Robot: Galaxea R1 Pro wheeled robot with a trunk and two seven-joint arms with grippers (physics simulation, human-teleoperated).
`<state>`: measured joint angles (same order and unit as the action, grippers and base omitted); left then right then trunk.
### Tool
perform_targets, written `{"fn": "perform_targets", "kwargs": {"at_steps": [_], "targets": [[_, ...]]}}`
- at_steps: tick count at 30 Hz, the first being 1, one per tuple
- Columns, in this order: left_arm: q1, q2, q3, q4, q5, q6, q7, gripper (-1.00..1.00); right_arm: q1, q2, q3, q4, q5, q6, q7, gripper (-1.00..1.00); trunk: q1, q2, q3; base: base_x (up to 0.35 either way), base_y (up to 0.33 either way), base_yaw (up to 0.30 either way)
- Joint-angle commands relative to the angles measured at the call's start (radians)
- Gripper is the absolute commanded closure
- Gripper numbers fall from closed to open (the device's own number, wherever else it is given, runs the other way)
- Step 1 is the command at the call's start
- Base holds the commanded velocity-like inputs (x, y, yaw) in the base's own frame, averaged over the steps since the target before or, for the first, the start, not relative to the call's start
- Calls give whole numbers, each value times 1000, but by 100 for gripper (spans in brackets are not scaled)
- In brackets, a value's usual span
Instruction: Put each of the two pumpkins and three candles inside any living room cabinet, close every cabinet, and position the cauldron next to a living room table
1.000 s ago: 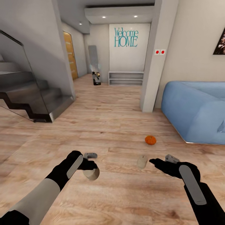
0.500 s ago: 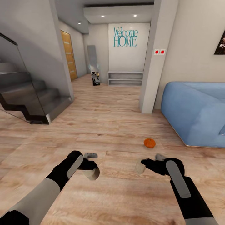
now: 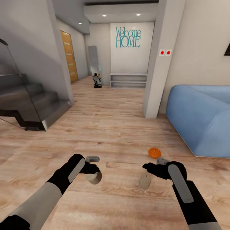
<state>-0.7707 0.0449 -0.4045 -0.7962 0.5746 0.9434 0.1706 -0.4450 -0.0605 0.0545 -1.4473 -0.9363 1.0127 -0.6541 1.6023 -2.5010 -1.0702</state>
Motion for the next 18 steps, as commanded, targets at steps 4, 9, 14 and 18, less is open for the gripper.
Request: {"fn": "perform_targets", "kwargs": {"at_steps": [4,9,14,18], "targets": [[-1,1,-5,-1,11,2,9,100,0,-1,3,-1,-9,1,-11,-100,0,0,-1,324,-86,0],[-1,1,-5,0,11,1,10,100,-1,-1,4,8,-1,1,-17,-100,0,0,-1,324,-86,0],[-1,1,-4,1,11,0,10,100,-13,2,6,48,-2,1,-132,-100,0,0,-1,227,-103,0],[-1,1,-4,1,11,-2,10,100,-38,24,32,82,-5,1,-187,-100,0,0,-1,55,-29,0]]}}
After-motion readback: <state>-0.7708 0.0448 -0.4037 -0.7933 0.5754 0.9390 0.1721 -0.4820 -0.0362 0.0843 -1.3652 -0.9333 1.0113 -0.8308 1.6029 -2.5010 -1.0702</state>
